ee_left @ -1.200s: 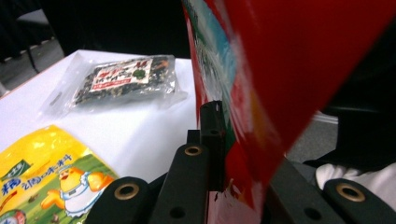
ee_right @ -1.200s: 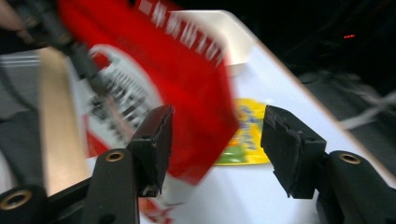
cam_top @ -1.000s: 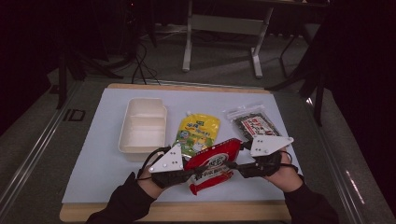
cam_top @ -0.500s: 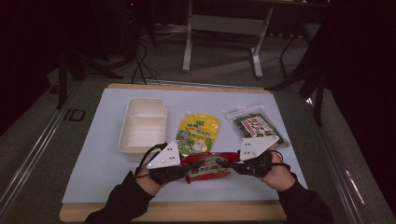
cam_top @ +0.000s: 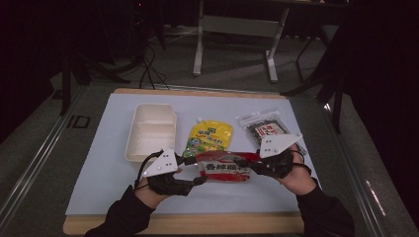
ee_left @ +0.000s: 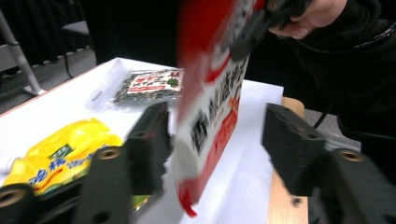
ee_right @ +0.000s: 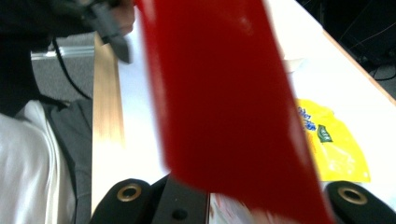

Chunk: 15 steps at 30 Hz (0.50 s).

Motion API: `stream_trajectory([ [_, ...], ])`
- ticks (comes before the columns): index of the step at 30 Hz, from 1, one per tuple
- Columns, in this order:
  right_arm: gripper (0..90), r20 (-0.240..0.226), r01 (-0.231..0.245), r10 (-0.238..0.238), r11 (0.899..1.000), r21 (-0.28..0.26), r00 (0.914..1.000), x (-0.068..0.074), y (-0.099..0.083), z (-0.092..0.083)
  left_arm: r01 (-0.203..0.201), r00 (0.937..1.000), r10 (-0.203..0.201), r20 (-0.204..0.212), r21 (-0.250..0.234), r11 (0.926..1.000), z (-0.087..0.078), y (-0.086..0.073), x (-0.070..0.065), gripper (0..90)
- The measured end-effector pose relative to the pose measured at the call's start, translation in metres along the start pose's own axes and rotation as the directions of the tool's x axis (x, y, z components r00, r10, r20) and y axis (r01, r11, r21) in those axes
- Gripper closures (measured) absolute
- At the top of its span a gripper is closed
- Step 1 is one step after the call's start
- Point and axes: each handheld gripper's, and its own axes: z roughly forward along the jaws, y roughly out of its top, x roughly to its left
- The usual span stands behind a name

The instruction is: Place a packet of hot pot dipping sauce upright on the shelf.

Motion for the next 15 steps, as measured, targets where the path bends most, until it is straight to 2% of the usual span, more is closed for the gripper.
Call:
stream_trajectory([
  [3, 89.9, 0.012, -0.022, 0.022, 1.000, -0.015, 0.9997, -0.006, 0.004, -0.001, 0.025, 0.9997, -0.025, -0.001, 0.000, 0.9997, -0.001, -0.007, -0.001, 25.4],
  [5, 90.0, 0.025, -0.027, 0.027, 0.999, -0.024, 0.9993, -0.009, 0.008, 0.000, 0.034, 0.9992, -0.034, -0.022, 0.000, 0.9994, 0.000, -0.013, -0.002, 16.6],
  [8, 90.0, 0.040, -0.031, 0.032, 0.999, -0.022, 0.9987, -0.014, 0.015, 0.003, 0.071, 0.9974, -0.071, -0.009, -0.023, 0.9972, 0.000, -0.023, -0.002, 12.9],
  [10, 90.0, 0.053, -0.039, 0.040, 0.999, -0.018, 0.9978, -0.018, 0.018, 0.006, 0.069, 0.9974, -0.069, -0.022, -0.008, 0.9976, 0.000, -0.027, -0.003, 7.1],
  [15, 90.0, 0.048, -0.062, 0.063, 0.998, -0.023, 0.9969, -0.026, 0.025, 0.015, 0.074, 0.9969, -0.074, -0.027, -0.006, 0.9973, -0.002, -0.040, -0.007, 3.6],
])
